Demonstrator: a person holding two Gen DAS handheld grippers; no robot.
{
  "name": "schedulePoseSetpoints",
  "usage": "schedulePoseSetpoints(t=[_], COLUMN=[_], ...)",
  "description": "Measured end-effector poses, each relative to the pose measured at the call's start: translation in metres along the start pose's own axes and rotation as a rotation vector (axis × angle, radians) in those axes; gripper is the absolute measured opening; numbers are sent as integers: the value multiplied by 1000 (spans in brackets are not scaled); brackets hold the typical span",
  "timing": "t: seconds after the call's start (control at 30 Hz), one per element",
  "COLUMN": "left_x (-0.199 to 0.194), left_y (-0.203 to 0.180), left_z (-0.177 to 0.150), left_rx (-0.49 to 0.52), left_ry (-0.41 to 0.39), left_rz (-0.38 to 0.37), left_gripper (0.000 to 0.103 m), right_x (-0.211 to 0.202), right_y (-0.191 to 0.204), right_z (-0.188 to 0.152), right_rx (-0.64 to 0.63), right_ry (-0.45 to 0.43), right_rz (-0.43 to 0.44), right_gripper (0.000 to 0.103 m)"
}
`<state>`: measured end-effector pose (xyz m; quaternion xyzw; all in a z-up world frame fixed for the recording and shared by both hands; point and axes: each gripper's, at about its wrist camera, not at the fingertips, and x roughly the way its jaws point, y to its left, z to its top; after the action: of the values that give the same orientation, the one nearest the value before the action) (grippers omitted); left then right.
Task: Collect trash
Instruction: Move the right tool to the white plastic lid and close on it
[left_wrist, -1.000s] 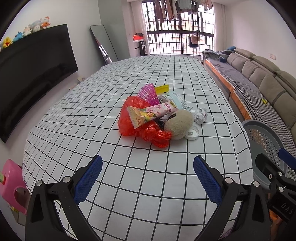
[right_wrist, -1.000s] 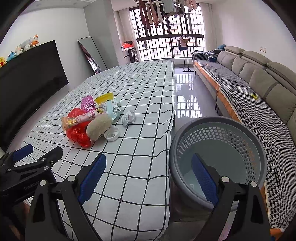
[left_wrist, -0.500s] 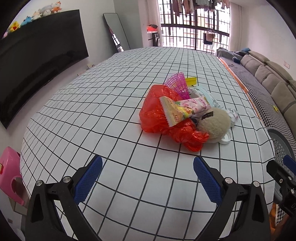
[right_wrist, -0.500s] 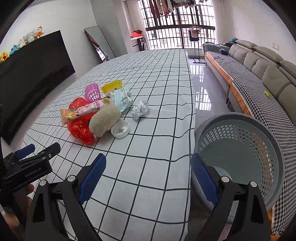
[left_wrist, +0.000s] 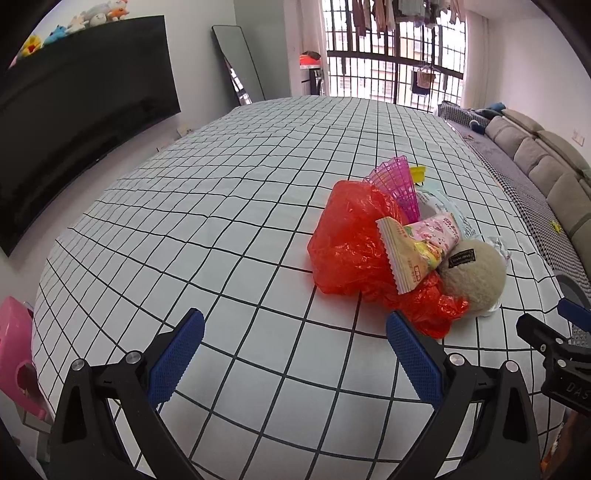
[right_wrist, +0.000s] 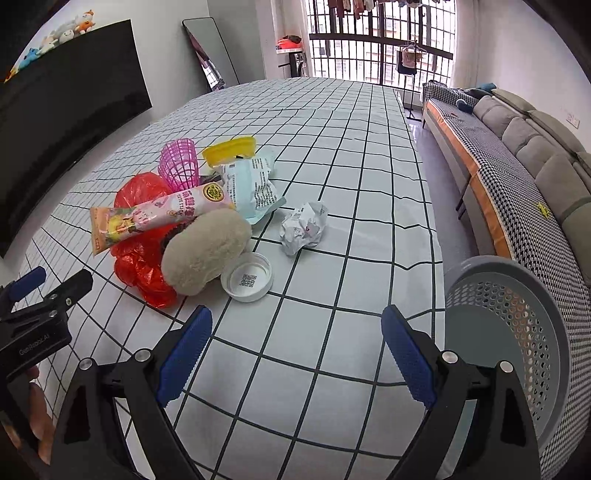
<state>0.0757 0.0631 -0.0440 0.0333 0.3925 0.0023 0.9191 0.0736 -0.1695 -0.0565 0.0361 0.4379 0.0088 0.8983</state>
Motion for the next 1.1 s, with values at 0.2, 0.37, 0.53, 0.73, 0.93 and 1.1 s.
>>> schedulePoseSetpoints(t=[0.2,0.37,0.53,0.73,0.93,1.1], left_x=[5,7,10,11,13,8], left_y=[2,0,2,0,0,-1], left_z=[1,1,1,0,0,-1], left_rx=[7,15,-1,2,-7,-1], left_ry=[0,-4,-5,-7,-2,-21], left_rz=[-31,-27,-49,-67,-103,-95], left_gripper=[97,97,97,97,97,97], right_x=[20,38,45,54,53,48], right_y=[11,21,28,36,41,41], right_z=[8,15,17,22,22,18], right_rx=[-44,-64,-84,-97,-110,-96], right_ry=[31,52,55,56,50,47], right_rz=[-25,-40,-42,-48,-10,-4], right_gripper=[88,88,88,73,49,39])
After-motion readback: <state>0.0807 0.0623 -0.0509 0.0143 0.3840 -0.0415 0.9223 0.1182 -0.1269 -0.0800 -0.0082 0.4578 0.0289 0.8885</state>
